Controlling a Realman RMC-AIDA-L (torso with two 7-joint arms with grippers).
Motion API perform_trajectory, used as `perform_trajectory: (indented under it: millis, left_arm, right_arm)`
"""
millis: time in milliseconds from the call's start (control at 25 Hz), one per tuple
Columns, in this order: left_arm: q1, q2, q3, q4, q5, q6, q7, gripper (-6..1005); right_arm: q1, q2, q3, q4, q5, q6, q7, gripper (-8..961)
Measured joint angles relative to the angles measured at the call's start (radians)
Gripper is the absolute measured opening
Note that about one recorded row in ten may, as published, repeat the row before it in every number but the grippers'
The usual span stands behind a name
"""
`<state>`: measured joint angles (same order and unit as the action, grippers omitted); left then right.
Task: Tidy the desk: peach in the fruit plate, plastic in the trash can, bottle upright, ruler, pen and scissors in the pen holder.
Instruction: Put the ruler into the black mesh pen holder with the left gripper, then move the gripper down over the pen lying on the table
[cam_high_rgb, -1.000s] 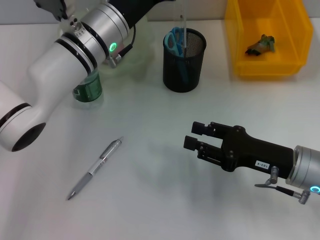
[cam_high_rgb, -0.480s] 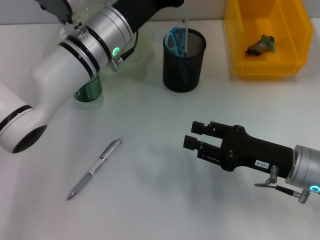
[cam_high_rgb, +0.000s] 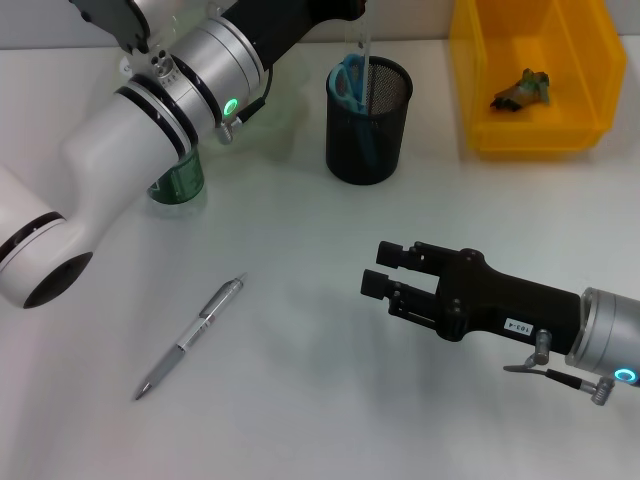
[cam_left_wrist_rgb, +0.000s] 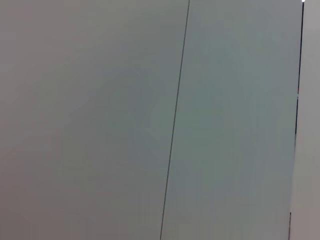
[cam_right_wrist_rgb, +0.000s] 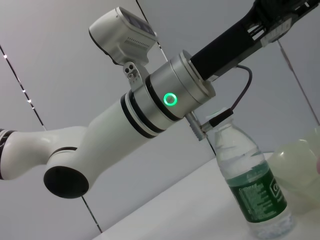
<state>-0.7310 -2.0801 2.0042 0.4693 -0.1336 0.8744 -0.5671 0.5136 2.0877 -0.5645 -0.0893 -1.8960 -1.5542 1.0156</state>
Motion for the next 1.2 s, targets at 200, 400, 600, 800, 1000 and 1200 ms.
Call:
perform_trajectory:
  millis: [200, 400, 600, 800, 1000, 1200]
  left_arm:
    - [0.0, 0.0, 0.002, 0.0, -0.001, 0.0, 0.001, 422]
    - [0.002, 0.0, 0.006, 0.0, -0.001, 0.005, -0.007, 424]
    - [0.005, 0.0, 0.007, -0.001, -0.001, 0.002, -0.004, 424]
    - [0.008, -0.001, 0.008, -0.001, 0.002, 0.008, -0.001, 423]
    - [0.034, 0.0, 0.026, 0.023, 0.049, 0.024, -0.012, 421]
    - [0.13, 0.021, -0.014, 0.128, 0.29, 0.07, -0.163, 420]
  right_arm:
    - [0.002, 0.0, 0.0, 0.0, 0.0, 0.006, 0.0, 531]
    - [0.006, 0.0, 0.001, 0.001, 0.0, 0.009, 0.0, 531]
    - [0.015, 0.0, 0.002, 0.009, 0.0, 0.026, 0.0, 531]
    - [0.021, 0.0, 0.002, 0.01, 0.0, 0.034, 0.0, 531]
    - [0.025, 0.0, 0.002, 0.01, 0.0, 0.034, 0.0, 531]
    - [0.024, -0.001, 0.002, 0.005, 0.0, 0.034, 0.0, 531]
